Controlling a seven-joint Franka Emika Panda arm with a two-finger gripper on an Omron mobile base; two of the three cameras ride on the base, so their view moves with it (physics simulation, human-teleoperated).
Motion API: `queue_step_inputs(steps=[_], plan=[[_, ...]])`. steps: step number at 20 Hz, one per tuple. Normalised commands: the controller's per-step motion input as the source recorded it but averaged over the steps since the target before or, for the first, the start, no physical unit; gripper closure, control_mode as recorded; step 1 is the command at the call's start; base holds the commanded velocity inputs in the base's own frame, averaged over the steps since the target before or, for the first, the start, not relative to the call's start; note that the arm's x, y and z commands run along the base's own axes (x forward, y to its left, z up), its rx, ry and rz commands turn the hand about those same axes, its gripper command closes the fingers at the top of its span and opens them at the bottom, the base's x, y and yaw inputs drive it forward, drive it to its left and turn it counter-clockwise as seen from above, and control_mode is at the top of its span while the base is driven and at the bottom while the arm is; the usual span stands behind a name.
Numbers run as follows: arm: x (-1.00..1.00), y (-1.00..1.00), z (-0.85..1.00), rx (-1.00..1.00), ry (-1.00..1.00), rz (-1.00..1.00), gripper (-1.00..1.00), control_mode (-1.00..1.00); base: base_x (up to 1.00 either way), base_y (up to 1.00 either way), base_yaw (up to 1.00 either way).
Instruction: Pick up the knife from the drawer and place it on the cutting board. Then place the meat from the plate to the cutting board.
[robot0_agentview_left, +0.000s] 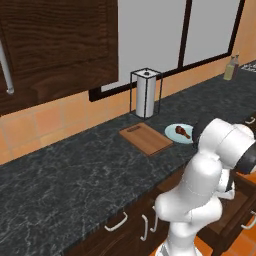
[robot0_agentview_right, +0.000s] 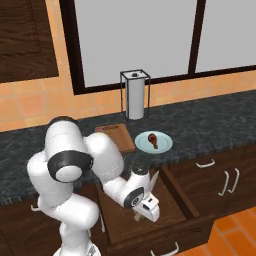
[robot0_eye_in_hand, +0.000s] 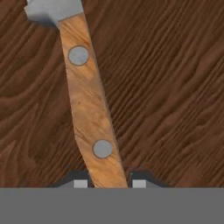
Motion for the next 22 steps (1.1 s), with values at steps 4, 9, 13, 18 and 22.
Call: queue_step_inputs(steps=[4, 9, 13, 18, 22], plan=[[-0.12, 0.01, 1.0, 0.0, 0.0, 0.0, 1.0, -1.0, 0.0, 0.0, 0.0], [-0.14, 0.07, 1.0, -0.04, 0.0, 0.0, 1.0, -1.0, 0.0, 0.0, 0.0], [-0.55, 0.0, 1.0, -0.06, -0.05, 0.01, 1.0, -1.0, 0.0, 0.0, 0.0], [-0.14, 0.0, 1.0, -0.04, -0.05, 0.02, 1.0, -1.0, 0.0, 0.0, 0.0], [0.7, 0.07, 1.0, 0.0, 0.0, 0.14, 1.0, -1.0, 0.0, 0.0, 0.0]])
